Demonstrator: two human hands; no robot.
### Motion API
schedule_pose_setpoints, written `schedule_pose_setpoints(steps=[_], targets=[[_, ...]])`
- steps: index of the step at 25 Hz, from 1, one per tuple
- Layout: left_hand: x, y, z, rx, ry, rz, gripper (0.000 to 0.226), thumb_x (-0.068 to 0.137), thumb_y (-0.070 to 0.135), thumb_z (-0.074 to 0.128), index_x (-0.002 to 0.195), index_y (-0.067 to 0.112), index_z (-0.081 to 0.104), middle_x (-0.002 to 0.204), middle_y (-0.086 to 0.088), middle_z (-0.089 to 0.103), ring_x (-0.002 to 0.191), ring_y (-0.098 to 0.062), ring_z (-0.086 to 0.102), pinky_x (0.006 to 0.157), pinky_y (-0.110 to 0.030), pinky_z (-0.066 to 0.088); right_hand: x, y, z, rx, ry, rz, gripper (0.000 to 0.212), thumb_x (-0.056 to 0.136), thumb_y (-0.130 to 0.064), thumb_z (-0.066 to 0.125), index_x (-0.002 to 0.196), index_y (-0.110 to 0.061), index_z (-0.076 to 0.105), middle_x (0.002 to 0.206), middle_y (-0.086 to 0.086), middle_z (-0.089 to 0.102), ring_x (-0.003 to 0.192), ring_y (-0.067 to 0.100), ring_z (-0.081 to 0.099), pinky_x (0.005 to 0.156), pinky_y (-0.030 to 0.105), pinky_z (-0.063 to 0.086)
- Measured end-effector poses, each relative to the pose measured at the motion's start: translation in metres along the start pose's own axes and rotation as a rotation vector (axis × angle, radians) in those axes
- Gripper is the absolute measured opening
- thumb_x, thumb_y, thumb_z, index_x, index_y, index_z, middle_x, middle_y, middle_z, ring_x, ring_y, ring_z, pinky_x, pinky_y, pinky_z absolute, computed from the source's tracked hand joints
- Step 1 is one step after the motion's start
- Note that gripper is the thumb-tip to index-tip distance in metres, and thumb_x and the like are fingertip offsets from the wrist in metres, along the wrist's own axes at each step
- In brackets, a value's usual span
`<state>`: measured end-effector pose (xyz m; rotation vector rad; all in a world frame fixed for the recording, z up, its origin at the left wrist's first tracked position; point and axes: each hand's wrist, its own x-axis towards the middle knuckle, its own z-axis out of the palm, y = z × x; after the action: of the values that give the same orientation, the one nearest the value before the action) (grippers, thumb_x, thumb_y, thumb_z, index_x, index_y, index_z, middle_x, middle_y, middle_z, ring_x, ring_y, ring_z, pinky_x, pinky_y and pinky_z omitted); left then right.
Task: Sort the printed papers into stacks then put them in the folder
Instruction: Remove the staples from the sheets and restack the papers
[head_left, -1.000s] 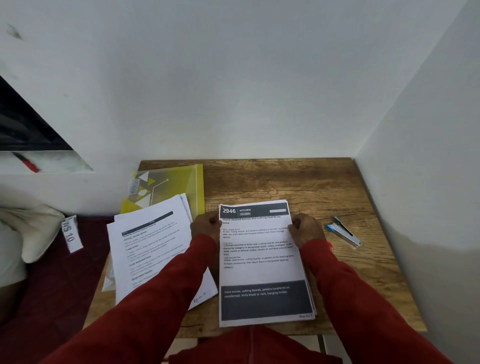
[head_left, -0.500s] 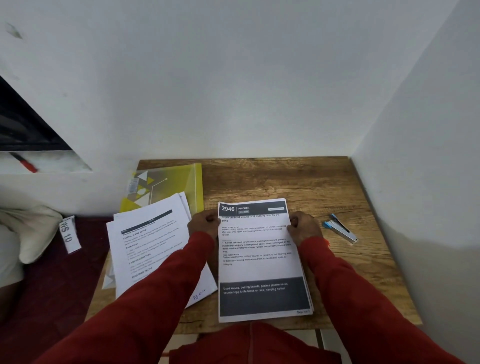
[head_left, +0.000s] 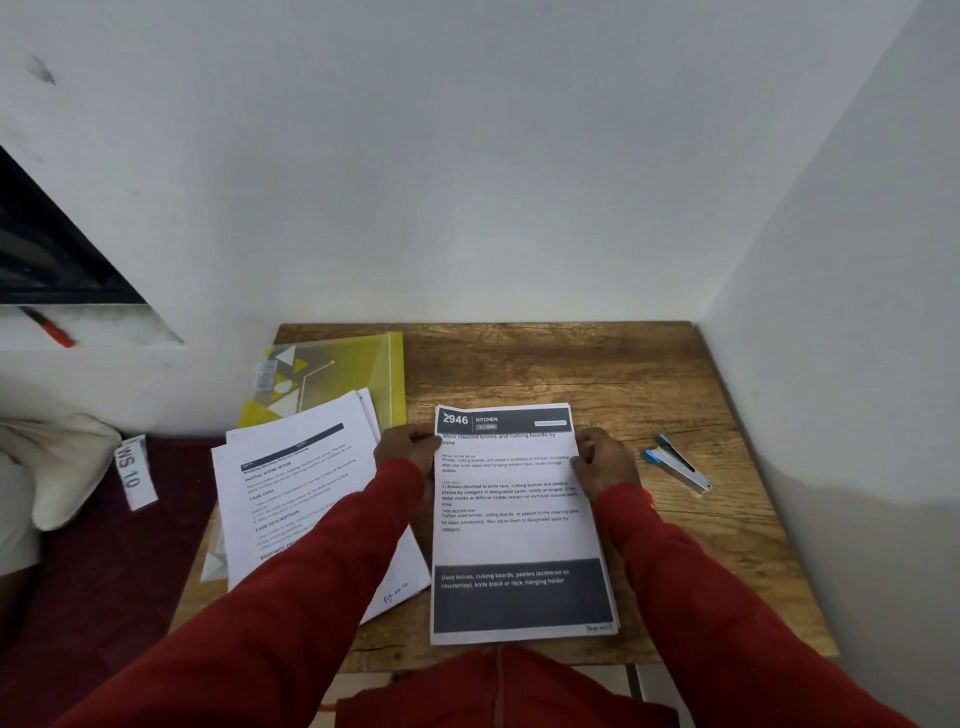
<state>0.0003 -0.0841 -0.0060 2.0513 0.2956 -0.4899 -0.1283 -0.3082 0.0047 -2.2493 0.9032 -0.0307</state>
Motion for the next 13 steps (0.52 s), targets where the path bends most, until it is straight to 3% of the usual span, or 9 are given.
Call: schedule_pose_setpoints(steps=[3, 7, 9, 10, 13], targets=[[-0.001, 0.002, -0.001, -0.056, -0.009, -0.019, 0.02, 0.08, 0.023, 0.075, 0.1, 0.019, 0.076, 0.099, 0.0, 0.074, 0.092, -0.021, 0.069, 0.093, -0.036, 0.053, 0.0, 0.001, 0.0, -0.012, -0.008, 0.002, 0.029, 0.085, -0.004, 0.063, 0.114, -0.01, 0.064, 0.104, 0.012, 0.068, 0.102, 0.029, 0.061, 0.086, 0.033, 0.049], [0.026, -0.012, 0.005, -0.135, -0.024, -0.031, 0.012, 0.07, 0.04, 0.078, 0.078, 0.031, 0.076, 0.088, 0.006, 0.076, 0.084, -0.02, 0.072, 0.085, -0.041, 0.057, -0.001, 0.0, 0.0, -0.031, -0.007, -0.001, 0.032, 0.087, -0.004, 0.062, 0.119, -0.009, 0.063, 0.113, 0.013, 0.066, 0.108, 0.029, 0.058, 0.09, 0.034, 0.047], [0.05, -0.026, 0.009, -0.163, -0.044, -0.027, 0.024, 0.058, 0.051, 0.076, 0.076, 0.036, 0.076, 0.083, 0.005, 0.076, 0.081, -0.022, 0.073, 0.082, -0.045, 0.058, -0.001, 0.001, 0.0, -0.032, -0.011, 0.002, 0.033, 0.087, -0.005, 0.062, 0.119, -0.01, 0.063, 0.115, 0.014, 0.065, 0.11, 0.029, 0.057, 0.09, 0.032, 0.046], [0.054, -0.026, 0.009, -0.163, -0.058, -0.029, 0.026, 0.056, 0.049, 0.077, 0.079, 0.036, 0.076, 0.082, 0.003, 0.076, 0.08, -0.024, 0.073, 0.079, -0.047, 0.059, -0.001, 0.001, 0.0, -0.029, -0.013, 0.003, 0.032, 0.087, -0.004, 0.062, 0.119, -0.01, 0.063, 0.115, 0.015, 0.065, 0.109, 0.029, 0.057, 0.089, 0.03, 0.044], [0.025, 0.0, -0.002, -0.197, -0.059, -0.029, 0.01, 0.078, 0.013, 0.077, 0.081, 0.021, 0.074, 0.087, -0.01, 0.075, 0.076, -0.03, 0.073, 0.068, -0.052, 0.06, -0.001, 0.001, -0.001, -0.002, -0.017, 0.012, 0.032, 0.087, -0.003, 0.063, 0.118, -0.009, 0.063, 0.114, 0.014, 0.065, 0.107, 0.028, 0.058, 0.084, 0.024, 0.04]])
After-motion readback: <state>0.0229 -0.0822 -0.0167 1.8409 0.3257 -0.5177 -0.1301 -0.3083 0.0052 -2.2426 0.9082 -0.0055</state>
